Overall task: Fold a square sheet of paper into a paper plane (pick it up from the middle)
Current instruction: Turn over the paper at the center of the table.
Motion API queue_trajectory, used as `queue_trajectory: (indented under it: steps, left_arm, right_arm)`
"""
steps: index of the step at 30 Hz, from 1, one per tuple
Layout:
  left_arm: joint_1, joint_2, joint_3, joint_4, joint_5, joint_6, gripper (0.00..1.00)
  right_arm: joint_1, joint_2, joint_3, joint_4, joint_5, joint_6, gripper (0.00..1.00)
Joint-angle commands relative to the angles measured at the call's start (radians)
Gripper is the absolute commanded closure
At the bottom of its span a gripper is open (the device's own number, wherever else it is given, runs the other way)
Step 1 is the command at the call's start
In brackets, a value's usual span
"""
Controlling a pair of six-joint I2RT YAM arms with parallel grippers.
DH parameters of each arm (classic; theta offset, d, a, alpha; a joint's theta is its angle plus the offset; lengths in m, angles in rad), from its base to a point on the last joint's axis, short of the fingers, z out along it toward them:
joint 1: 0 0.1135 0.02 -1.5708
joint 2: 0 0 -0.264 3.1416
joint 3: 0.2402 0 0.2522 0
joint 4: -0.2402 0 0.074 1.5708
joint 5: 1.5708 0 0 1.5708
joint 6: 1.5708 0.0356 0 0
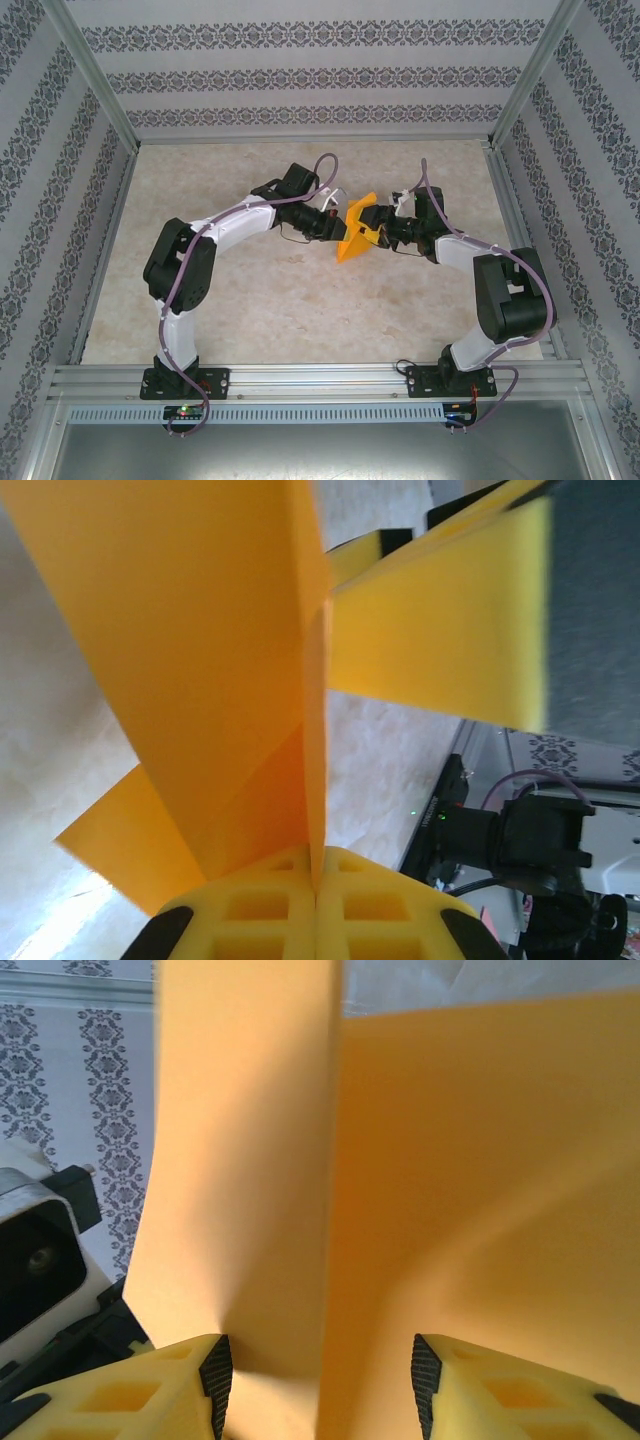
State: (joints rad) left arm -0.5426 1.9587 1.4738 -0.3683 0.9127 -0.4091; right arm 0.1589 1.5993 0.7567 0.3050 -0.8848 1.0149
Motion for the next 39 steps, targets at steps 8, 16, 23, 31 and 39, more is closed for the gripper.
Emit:
queue_trajectory:
  steps: [8,16,23,31,39]
  left_arm:
    - [0.013,-0.018,-0.014,0.068,0.057,-0.039,0.92]
    - [0.018,-0.021,-0.041,0.152,0.092,-0.091,0.89]
    - [0.028,-0.024,-0.059,0.164,0.08,-0.104,0.87]
    - [0.038,-0.043,-0.087,0.205,0.069,-0.143,0.79]
    - [0.047,-0.118,-0.109,0.189,-0.001,-0.146,0.54]
  right_arm:
    - [0.008,-0.042,0.007,0.082,-0.054,0.054,0.51]
    - [0.013,-0.045,0.009,0.08,-0.062,0.041,0.61]
    - [0.021,-0.044,0.022,0.073,-0.069,0.026,0.72]
    - [0.024,-0.04,0.029,0.04,-0.062,0.003,0.84]
    - [0.024,-0.043,0.037,0.025,-0.063,-0.008,0.92]
